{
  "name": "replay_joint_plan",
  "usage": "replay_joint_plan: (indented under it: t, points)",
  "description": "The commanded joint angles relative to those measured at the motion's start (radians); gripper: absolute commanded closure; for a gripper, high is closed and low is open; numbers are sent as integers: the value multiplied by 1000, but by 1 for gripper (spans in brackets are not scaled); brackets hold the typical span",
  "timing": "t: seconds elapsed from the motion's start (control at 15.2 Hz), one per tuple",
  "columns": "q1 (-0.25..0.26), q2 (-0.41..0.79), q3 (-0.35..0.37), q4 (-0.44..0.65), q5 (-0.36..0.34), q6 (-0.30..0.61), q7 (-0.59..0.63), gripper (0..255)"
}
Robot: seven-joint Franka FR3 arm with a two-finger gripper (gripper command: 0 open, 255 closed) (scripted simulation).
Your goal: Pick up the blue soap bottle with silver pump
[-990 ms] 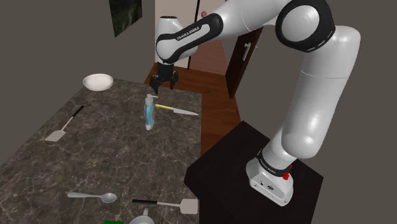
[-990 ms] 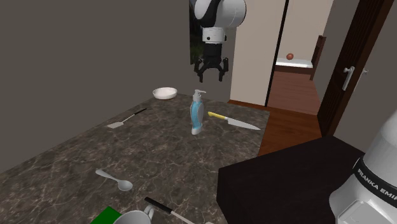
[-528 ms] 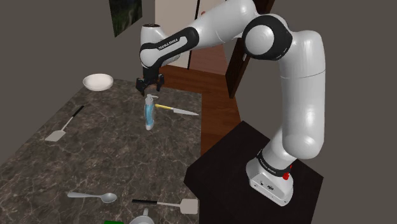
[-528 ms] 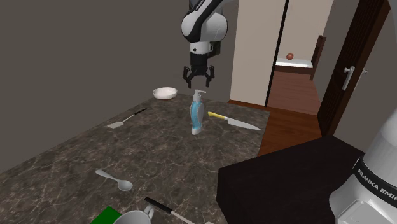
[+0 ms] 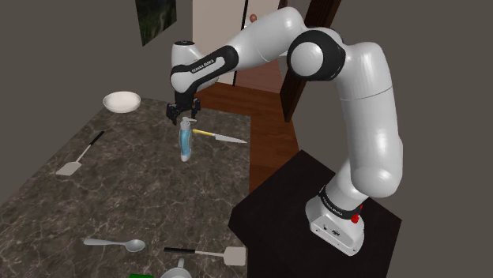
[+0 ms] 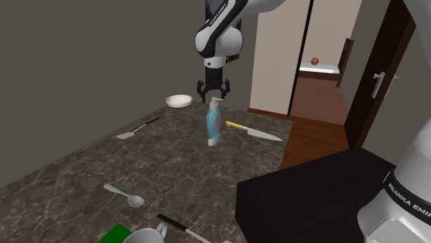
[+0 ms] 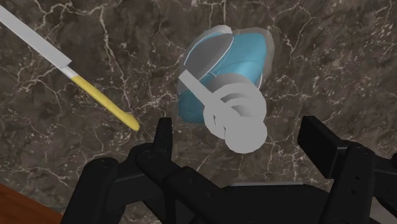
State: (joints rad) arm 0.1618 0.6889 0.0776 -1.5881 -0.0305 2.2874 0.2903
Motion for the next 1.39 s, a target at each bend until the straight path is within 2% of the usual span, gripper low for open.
replay_joint_plan:
  t: [0.0, 0.07, 0.13, 0.73, 1.32]
  points:
    - [0, 12, -1, -7, -1, 19, 0, 0]
    - [0, 12, -1, -7, -1, 19, 0, 0]
    - [-1, 11, -1, -8, -1, 20, -1, 255]
    - [0, 12, -1, -7, -1, 19, 0, 255]
    - [-2, -61, 3, 2, 4, -63, -1, 255]
